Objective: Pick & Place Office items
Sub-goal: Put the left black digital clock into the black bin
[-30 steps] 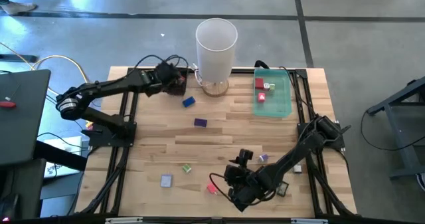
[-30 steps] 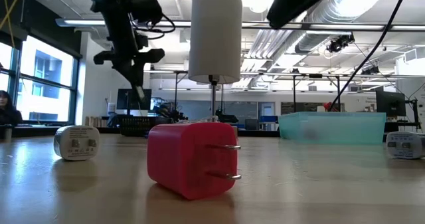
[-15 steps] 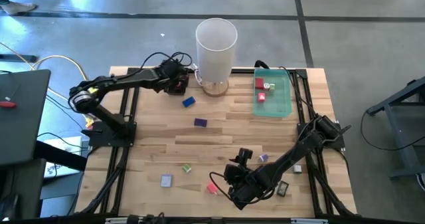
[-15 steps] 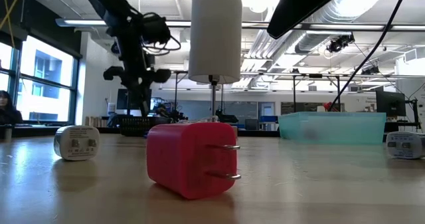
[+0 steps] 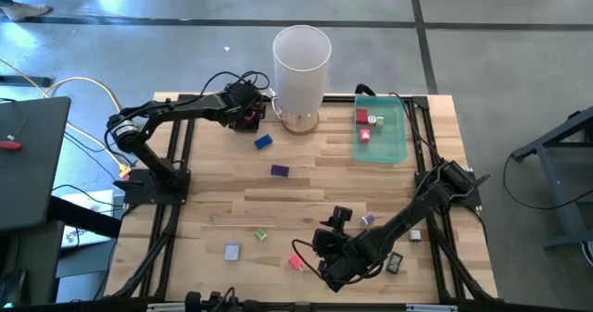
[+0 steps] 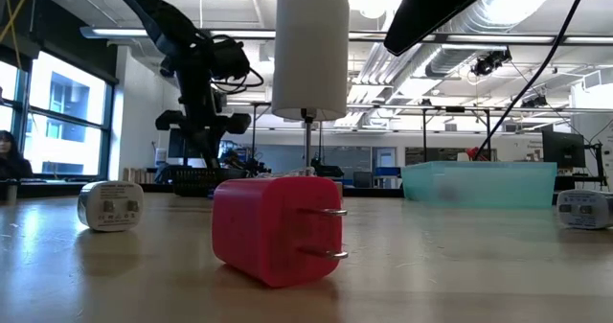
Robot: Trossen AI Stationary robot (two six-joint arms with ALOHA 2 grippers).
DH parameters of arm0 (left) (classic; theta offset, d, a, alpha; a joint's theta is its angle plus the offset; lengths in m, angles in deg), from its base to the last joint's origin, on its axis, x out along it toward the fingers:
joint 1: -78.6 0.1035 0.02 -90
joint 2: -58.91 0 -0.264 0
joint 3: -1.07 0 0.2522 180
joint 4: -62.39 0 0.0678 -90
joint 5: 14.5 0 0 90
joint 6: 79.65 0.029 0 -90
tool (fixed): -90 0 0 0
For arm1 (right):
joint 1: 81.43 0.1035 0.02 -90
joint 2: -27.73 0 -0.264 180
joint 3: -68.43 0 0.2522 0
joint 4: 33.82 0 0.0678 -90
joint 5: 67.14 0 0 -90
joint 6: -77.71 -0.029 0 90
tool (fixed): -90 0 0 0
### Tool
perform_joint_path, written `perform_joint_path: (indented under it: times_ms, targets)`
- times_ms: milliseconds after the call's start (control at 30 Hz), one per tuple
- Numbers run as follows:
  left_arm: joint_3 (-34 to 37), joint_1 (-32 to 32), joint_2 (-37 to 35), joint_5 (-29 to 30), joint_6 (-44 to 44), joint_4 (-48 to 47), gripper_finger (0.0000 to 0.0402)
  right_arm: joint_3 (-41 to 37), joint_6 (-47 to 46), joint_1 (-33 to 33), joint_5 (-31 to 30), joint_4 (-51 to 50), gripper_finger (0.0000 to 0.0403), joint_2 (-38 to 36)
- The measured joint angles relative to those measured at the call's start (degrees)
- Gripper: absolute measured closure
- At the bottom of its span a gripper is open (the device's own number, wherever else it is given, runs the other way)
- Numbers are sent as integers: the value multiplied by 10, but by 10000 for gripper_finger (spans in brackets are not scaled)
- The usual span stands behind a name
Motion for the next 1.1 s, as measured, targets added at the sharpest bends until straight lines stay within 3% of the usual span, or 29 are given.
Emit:
perform_joint_path:
  times_ms: [1100]
  targets:
    - [1, -1, 1, 0, -9, -32, 327, 0, 15, 0, 0, 13, 188, 0]
